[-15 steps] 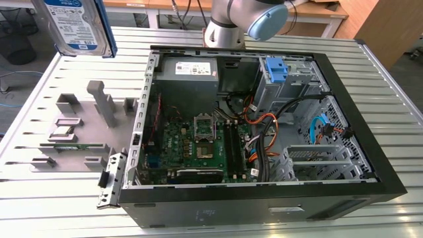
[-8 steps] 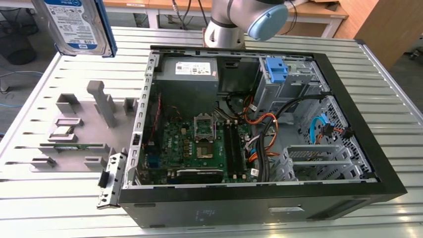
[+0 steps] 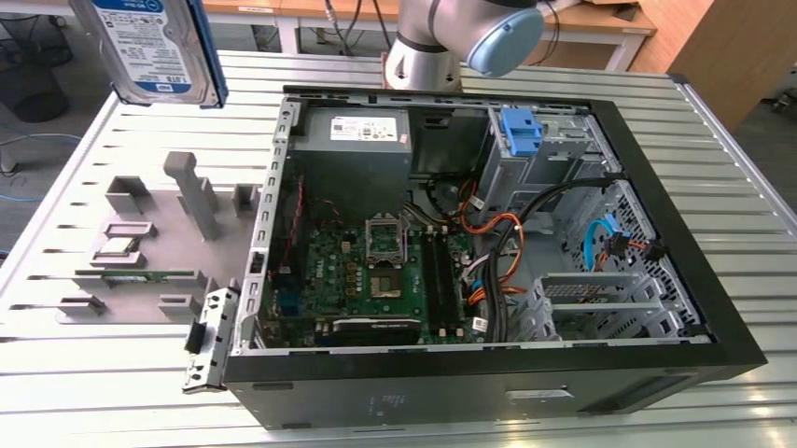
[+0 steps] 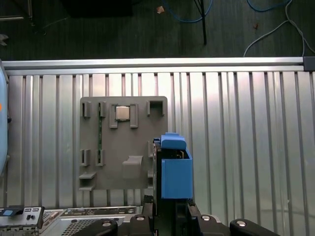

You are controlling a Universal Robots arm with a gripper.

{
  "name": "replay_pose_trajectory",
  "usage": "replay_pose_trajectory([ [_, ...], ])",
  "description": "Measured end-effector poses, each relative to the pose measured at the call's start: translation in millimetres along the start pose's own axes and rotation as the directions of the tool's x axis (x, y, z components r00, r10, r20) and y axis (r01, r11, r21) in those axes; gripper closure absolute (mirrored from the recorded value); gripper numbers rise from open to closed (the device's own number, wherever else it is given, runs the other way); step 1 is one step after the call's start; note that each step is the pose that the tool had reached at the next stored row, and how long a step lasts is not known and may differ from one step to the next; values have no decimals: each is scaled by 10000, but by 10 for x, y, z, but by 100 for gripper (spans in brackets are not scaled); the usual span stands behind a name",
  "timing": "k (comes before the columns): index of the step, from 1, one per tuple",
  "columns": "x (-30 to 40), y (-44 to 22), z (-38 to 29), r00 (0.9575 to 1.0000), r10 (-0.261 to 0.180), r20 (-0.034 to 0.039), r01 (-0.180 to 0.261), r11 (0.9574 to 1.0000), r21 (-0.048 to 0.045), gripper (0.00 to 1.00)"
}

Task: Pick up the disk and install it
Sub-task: 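Pick up the disk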

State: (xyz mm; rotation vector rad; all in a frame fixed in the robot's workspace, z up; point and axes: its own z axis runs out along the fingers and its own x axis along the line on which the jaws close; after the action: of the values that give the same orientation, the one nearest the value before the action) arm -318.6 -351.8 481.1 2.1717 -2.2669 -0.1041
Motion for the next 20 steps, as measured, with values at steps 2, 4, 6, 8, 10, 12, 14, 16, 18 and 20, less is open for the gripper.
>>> replay_pose_trajectory([
  [2, -2, -39, -2, 10000, 0, 0, 0, 10000, 0, 65],
  [4, -3, -78, -3, 10000, 0, 1, 0, 10000, 1, 65],
  [6, -5, -119, -5, 10000, 0, 1, 0, 10000, 1, 65],
  [8, -7, -161, -6, 10000, -1, 1, 1, 10000, 2, 65],
  [10, -9, -198, -9, 10000, 0, 1, 0, 10000, 1, 65],
  [12, -10, -236, -11, 10000, 0, 0, 0, 10000, 0, 65],
  [14, -12, -272, -12, 10000, 0, 0, 0, 10000, 1, 65],
  [16, -14, -311, -13, 10000, 0, 1, 0, 10000, 1, 65],
  [18, -15, -346, -15, 10000, -1, 1, 1, 10000, 1, 65],
  [20, -16, -378, -16, 10000, 0, 1, 0, 10000, 1, 65],
])
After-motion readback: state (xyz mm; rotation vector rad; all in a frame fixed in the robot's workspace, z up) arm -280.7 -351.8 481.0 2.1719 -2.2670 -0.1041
